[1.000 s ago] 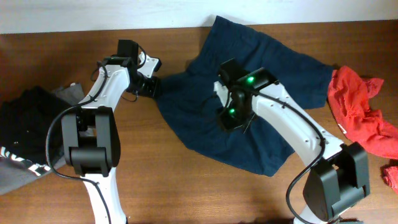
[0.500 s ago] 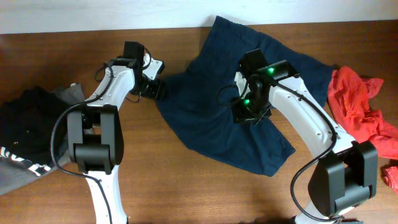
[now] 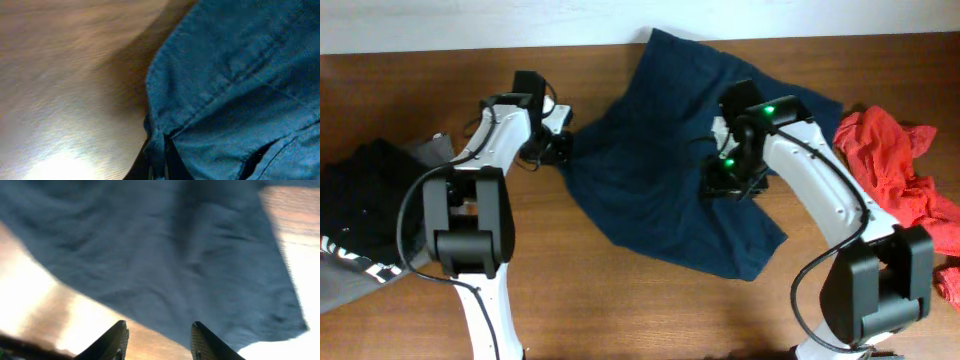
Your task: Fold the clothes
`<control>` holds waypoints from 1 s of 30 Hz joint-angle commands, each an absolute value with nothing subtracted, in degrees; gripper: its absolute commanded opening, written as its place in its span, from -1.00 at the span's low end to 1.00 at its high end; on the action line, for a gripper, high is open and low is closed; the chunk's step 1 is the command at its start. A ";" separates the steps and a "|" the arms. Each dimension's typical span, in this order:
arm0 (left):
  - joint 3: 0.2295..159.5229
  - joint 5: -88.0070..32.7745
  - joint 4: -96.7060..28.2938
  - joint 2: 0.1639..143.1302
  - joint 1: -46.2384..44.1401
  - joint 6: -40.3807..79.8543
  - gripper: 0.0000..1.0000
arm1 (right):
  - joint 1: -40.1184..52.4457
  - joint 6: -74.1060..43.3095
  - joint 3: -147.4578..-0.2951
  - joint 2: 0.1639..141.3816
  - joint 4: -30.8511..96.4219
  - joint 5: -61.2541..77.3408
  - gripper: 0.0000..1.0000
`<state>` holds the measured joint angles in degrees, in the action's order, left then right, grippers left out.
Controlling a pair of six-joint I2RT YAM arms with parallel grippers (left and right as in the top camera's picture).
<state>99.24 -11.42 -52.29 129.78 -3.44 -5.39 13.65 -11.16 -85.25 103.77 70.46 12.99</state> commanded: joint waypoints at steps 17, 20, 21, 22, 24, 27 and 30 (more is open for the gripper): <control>99.48 -6.13 -59.83 125.73 1.78 0.54 -0.99 | 6.66 -18.31 -60.45 103.59 58.28 9.69 0.25; 99.48 -6.15 -60.45 125.27 2.24 0.54 -0.99 | 6.66 -20.51 -58.92 103.59 55.99 8.14 -0.28; 99.48 -6.13 -60.66 124.99 2.44 0.51 -0.99 | 6.66 -20.47 -58.89 103.59 55.27 8.32 -0.47; 99.48 -5.98 -60.95 124.60 2.74 0.49 -0.99 | 6.66 -20.43 -58.98 103.53 53.95 8.32 -0.64; 99.48 -5.48 -61.01 123.94 3.27 0.49 -0.99 | 6.57 -20.23 -59.70 103.13 51.55 8.38 -0.81; 99.48 -5.08 -61.23 122.37 4.23 0.49 -0.99 | 5.48 -20.23 -63.53 101.86 50.17 8.54 -0.92; 99.48 -5.06 -61.34 121.05 4.51 0.45 -0.99 | 3.14 -20.21 -69.10 100.64 50.00 8.32 -0.92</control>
<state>99.22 -6.37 -61.23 125.10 3.68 -0.14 5.48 -19.53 -63.75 103.70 50.65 9.47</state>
